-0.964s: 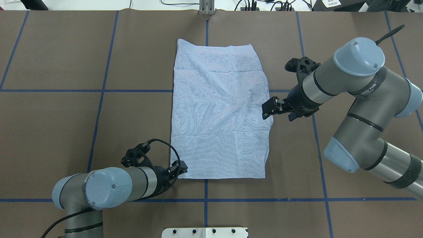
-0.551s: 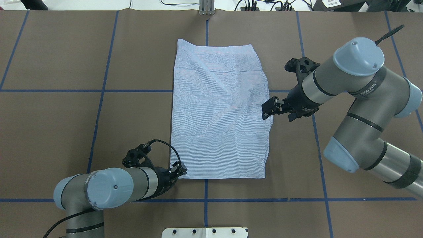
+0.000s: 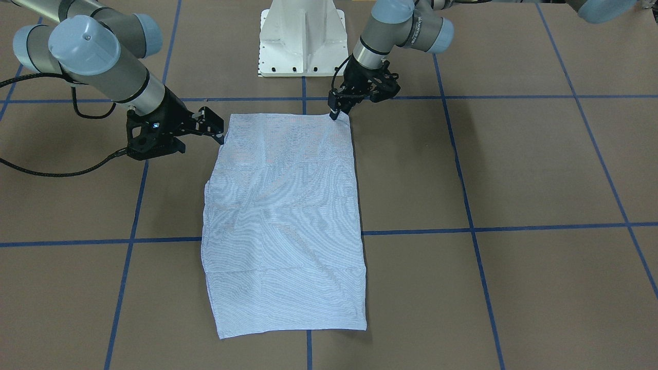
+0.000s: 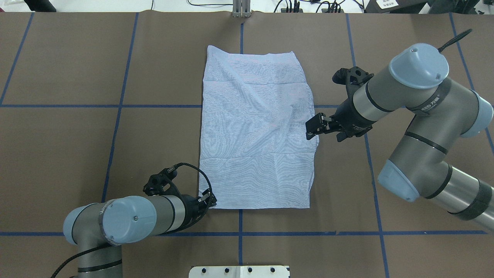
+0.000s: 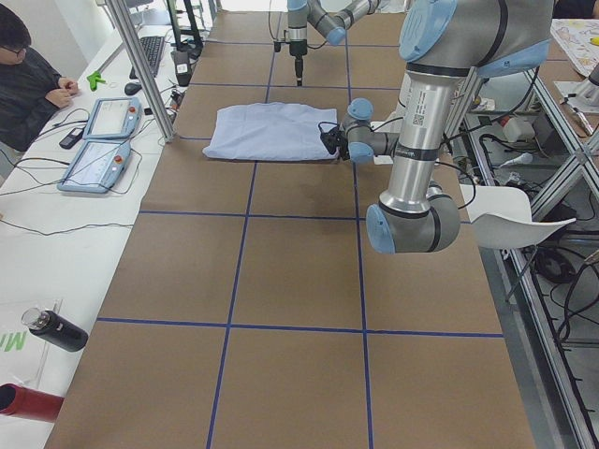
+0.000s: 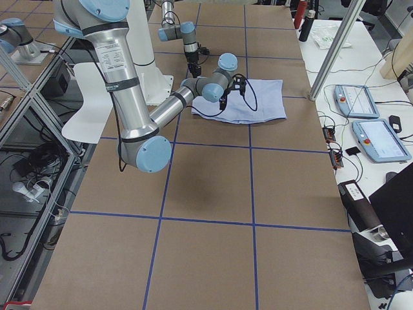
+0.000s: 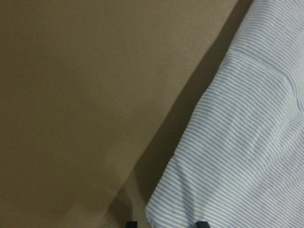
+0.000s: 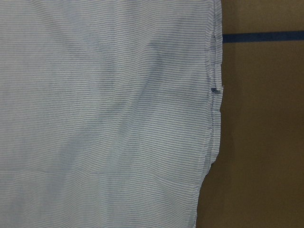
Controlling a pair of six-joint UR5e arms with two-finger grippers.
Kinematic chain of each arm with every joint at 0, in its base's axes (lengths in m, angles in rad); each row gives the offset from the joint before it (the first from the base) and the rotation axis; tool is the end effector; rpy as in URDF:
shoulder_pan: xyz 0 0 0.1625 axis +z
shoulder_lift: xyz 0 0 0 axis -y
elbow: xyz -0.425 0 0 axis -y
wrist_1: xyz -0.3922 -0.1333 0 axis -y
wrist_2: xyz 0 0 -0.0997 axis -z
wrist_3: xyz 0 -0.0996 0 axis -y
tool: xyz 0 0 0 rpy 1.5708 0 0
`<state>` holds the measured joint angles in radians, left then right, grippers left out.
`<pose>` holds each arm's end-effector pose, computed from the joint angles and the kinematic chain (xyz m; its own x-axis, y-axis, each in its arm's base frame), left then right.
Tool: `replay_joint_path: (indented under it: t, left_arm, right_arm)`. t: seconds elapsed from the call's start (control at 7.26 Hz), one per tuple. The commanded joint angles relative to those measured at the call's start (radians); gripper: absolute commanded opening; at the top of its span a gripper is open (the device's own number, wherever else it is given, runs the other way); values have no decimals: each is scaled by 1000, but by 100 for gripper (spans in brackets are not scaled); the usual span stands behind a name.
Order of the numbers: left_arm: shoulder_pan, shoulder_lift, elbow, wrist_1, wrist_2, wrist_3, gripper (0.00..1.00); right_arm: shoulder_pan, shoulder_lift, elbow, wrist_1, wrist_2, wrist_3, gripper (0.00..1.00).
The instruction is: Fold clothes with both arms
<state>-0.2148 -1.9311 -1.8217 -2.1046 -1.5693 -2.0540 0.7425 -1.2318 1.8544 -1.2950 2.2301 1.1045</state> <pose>0.5606 -0.2589 0.2855 0.2577 -0.5318 -0.8067 0.3774 0.8240 -0.4226 -0.3811 -0.4479 0.3056 0.4914 -0.0313 0.8703 0.0443 0.9990 0.0109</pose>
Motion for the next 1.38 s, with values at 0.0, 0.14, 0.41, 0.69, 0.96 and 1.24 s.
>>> replay_joint_path:
  t: [0.0, 0.14, 0.41, 0.69, 0.96, 1.24]
  left_arm:
    - [-2, 0, -1, 0, 2, 0, 28]
    - [-5, 1, -1, 2, 2, 0, 28]
    - [-9, 3, -1, 2, 2, 0, 57]
    - [-6, 1, -14, 52, 0, 2, 85]
    - [-6, -2, -18, 69, 0, 2, 85]
    - [-8, -8, -16, 69, 0, 2, 82]
  right_arm:
    - [0, 0, 0, -3, -1, 0, 100]
    - [0, 3, 0, -4, -3, 0, 100]
    - [-2, 3, -3, -6, -3, 0, 100]
    - [-5, 2, -4, -6, -4, 0, 100]
    - [-8, 3, -7, -6, -4, 0, 100]
    - [-8, 3, -8, -6, -4, 0, 100]
